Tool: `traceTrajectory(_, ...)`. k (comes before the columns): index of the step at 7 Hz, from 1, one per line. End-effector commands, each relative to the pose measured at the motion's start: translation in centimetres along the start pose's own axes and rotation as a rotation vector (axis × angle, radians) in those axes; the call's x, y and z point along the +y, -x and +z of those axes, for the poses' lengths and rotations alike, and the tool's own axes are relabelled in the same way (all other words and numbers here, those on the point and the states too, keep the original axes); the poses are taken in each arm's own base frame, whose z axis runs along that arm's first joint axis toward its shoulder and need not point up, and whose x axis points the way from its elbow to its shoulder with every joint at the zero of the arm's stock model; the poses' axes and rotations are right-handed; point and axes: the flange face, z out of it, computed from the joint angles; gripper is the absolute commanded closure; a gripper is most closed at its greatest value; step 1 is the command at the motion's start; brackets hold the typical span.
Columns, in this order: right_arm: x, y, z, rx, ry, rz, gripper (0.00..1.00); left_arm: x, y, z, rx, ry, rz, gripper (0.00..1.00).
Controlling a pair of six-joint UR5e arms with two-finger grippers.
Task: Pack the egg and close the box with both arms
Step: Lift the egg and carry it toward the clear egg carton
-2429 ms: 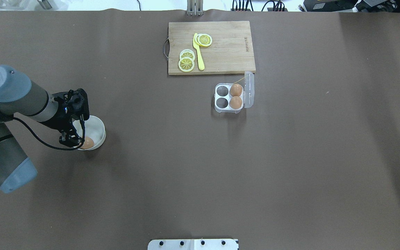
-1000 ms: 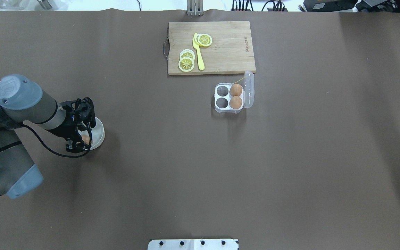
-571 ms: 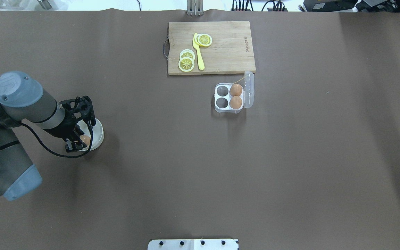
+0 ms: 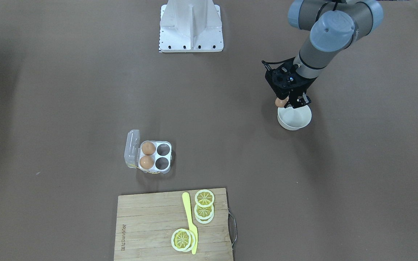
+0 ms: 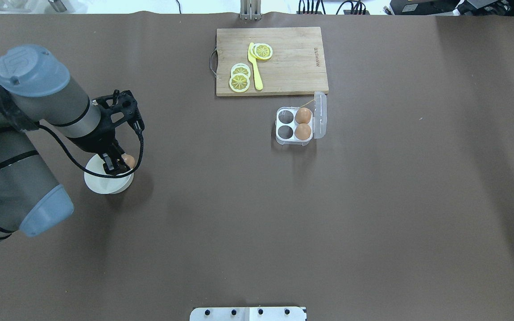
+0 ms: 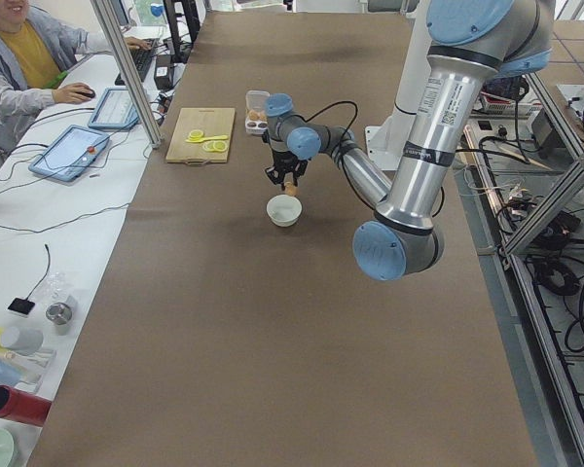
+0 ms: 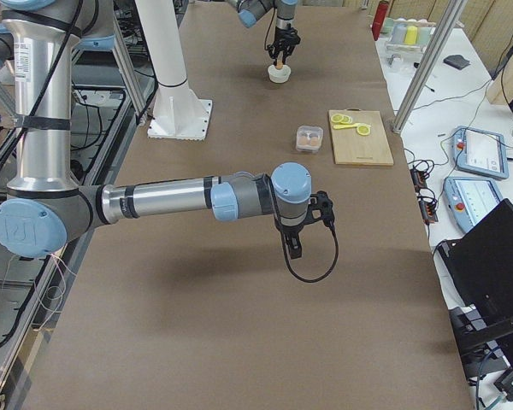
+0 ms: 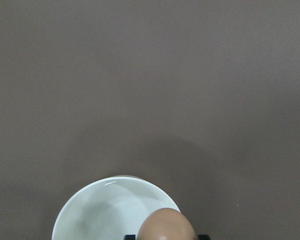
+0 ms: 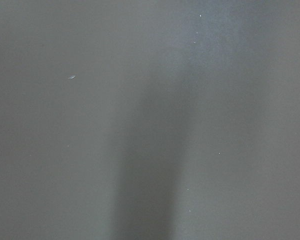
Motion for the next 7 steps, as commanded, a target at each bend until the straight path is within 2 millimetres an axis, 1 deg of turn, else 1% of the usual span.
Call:
traceTrajectory(1, 0.0, -0.3, 0.3, -0.001, 0.007, 0.008, 0.00, -5.3, -0.6, -1.8, 0.012, -0.196, -0.163, 1.00)
traceTrajectory(2, 0.0, -0.6, 0.6, -0.003, 0.011, 0.014, 0.00, -6.9, -0.9, -2.2, 0.011, -0.255, -0.176, 1.00)
traceTrajectory(3, 0.1, -0.7, 0.7, -0.004, 0.013, 0.024, 0.00, -9.8, -0.9, -3.2, -0.029, -0.332, -0.165, 1.00)
traceTrajectory(4, 0.2, -0.7, 0.8, -0.005, 0.017, 0.029, 0.00, -11.9, -0.7, -0.9, -0.032, -0.404, -0.112, 1.00)
traceTrajectory(5, 0.2, -0.8, 0.9, -0.006, 0.018, 0.031, 0.00, -13.2, -1.4, 2.5, -0.048, -0.502, -0.059, 1.00)
traceTrajectory(6, 0.2, -1.0, 1.0, -0.007, 0.021, 0.034, 0.00, -15.0, -2.5, 4.9, -0.048, -0.620, 0.008, 1.00)
traceTrajectory(7, 0.2, -1.0, 1.1, -0.006, 0.020, 0.033, 0.00, -16.1, -5.0, 7.4, -0.067, -0.714, 0.045, 1.00)
